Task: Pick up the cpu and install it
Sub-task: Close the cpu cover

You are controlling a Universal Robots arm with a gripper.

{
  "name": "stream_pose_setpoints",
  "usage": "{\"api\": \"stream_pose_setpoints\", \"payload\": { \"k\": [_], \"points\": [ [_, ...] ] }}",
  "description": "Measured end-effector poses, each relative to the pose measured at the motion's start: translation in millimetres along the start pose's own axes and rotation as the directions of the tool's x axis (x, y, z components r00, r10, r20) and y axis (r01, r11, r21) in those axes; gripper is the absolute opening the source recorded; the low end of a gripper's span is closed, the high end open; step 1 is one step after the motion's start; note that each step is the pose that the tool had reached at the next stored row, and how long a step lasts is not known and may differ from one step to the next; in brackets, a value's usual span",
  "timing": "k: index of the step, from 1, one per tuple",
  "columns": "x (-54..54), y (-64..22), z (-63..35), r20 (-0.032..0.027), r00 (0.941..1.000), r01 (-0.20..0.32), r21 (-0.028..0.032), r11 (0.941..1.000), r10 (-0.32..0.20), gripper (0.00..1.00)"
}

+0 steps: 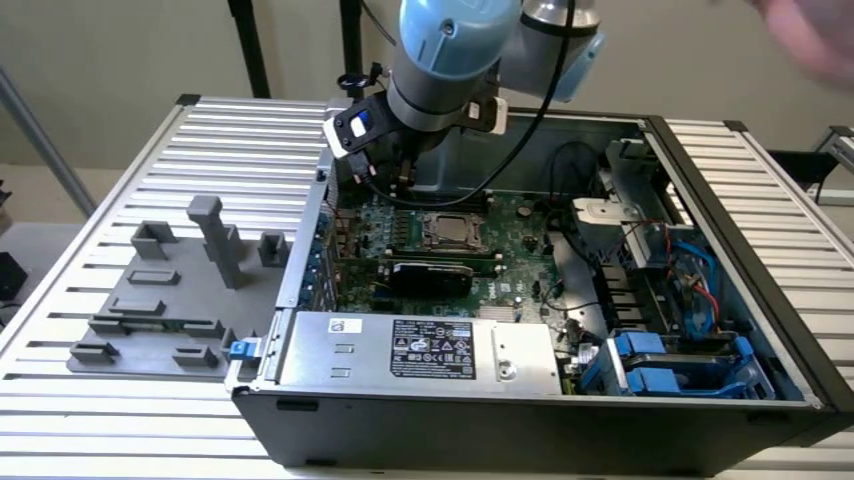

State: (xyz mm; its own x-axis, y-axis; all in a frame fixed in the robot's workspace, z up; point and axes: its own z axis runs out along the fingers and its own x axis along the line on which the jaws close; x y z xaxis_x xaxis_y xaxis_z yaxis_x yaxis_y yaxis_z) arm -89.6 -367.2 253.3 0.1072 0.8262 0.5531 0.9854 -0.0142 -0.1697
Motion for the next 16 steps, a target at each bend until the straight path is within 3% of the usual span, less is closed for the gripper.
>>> {"api": "stream_pose_setpoints", "payload": {
  "k": [16],
  "points": [
    [0.0, 0.0, 0.0, -0.0248, 0.9997, 0.003, 0.0027, 1.0, -0.003, 0.11]
  ]
}}
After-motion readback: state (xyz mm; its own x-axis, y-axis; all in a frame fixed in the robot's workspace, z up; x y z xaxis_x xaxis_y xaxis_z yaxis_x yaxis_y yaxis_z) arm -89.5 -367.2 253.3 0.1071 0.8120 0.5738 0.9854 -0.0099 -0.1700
